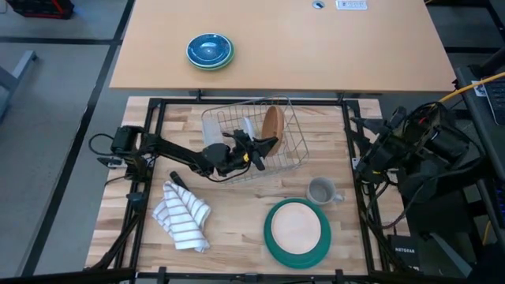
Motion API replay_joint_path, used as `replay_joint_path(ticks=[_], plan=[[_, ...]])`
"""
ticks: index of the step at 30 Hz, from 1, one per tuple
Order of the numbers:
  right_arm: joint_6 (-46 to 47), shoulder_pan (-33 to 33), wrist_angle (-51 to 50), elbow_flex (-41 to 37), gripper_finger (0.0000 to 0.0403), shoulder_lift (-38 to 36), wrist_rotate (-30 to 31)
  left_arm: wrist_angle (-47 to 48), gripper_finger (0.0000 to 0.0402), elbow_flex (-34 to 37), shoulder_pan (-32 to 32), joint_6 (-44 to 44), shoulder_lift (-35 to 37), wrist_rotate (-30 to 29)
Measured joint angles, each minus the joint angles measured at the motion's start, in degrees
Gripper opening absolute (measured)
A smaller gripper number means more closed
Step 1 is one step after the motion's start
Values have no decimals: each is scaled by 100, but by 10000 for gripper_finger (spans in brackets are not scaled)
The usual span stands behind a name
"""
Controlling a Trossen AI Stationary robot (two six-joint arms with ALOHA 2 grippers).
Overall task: Sort dishes
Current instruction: Put the brown plate in the dish rack
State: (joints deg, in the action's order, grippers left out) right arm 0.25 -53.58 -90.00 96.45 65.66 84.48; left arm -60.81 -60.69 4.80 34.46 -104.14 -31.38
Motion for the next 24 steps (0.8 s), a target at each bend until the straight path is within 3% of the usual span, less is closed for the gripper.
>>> replay_joint_path(ticks=[13, 24], plan=[[1019, -1, -1, -1098, 159, -144, -1, 214, 0, -4, 58, -9, 0, -571], [2239, 0, -1, -2197, 159, -143, -3, 413, 0, -7, 58, 6, -151, -616]])
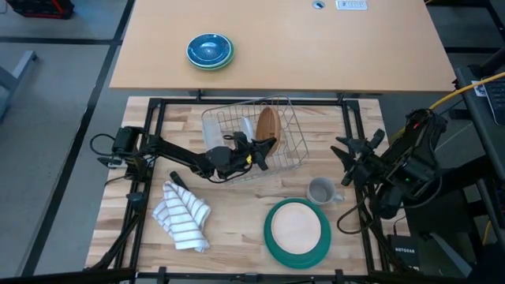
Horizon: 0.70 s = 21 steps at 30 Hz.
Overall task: Sort dishes
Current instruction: Put the brown plate in the dish rack
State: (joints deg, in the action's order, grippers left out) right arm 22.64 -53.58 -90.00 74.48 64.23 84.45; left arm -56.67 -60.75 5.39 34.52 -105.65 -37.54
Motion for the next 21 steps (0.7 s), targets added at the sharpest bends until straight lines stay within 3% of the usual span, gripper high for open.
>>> replay_joint_path(ticks=[10, 21], plan=[[1014, -1, 55, -811, 159, 0, -166, -1120, 0, 0, -17, -28, -804, -5], [1195, 0, 309, -1045, 159, 2, -507, -1019, 0, 0, -17, -194, -878, -81]])
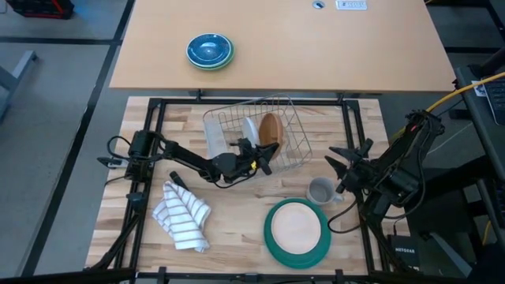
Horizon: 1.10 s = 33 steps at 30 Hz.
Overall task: Sort dishes
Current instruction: Put the brown plate in the dish rack
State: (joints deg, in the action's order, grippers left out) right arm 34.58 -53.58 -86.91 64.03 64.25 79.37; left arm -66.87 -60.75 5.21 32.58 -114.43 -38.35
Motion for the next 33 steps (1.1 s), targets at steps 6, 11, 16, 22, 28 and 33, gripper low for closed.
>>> replay_joint_path(ticks=[6, 11, 16, 22, 28, 33], plan=[[-12, 0, 83, 0, 159, 0, -318, 314, 0, 0, 7, -90, 0, -249], [-14, 2, 229, 0, 159, 111, -622, 352, 0, -2, 7, -98, 0, -256], [-21, 362, 311, 1, 159, 302, -1298, 360, 0, -2, 7, -109, 0, -263], [-263, 1306, 286, 0, 159, 583, -2390, 372, 0, -2, 7, -110, 0, -278], [-885, 2335, 287, 1, 159, 815, -2999, 376, 0, -2, 11, -110, 0, -280], [-1551, 3109, 330, 0, 159, 885, -3518, 376, 0, -2, 11, -110, 0, -280]])
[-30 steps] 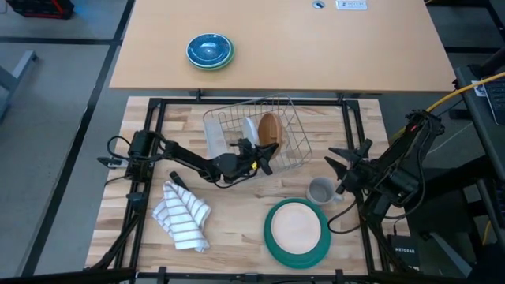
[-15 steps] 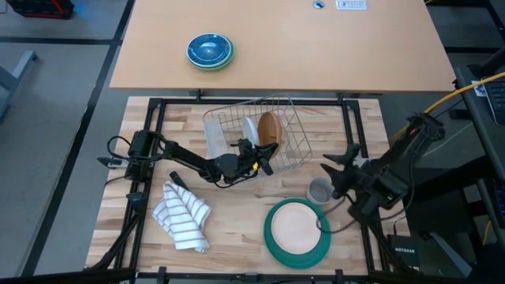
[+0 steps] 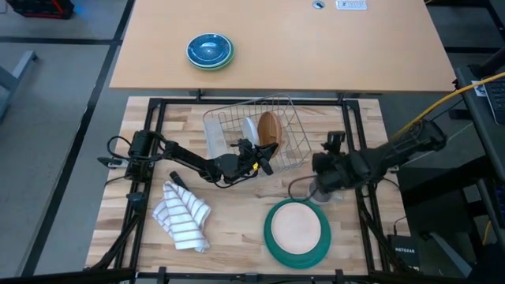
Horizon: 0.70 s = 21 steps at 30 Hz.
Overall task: Sort dishes
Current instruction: Put the brown plate in the dish rack
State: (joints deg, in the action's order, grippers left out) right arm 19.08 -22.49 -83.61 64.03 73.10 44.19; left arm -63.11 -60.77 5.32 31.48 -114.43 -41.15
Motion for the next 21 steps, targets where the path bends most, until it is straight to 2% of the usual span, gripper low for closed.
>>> replay_joint_path(ticks=[5, 11, 18, 21], plan=[[-855, 684, 326, 1, 159, -2, -174, 0, 0, 0, 0, 2, 0, 0], [-2027, 1333, 1188, 2, 159, -2, -576, -2, 0, 0, 0, 2, 0, 0], [-2116, 1983, 1034, -1, 159, -2, -689, -2, 0, 0, 0, 2, 0, 0], [-2477, 2271, 1360, -224, 159, 15, -972, -5, 0, 2, 0, 2, 0, 0]])
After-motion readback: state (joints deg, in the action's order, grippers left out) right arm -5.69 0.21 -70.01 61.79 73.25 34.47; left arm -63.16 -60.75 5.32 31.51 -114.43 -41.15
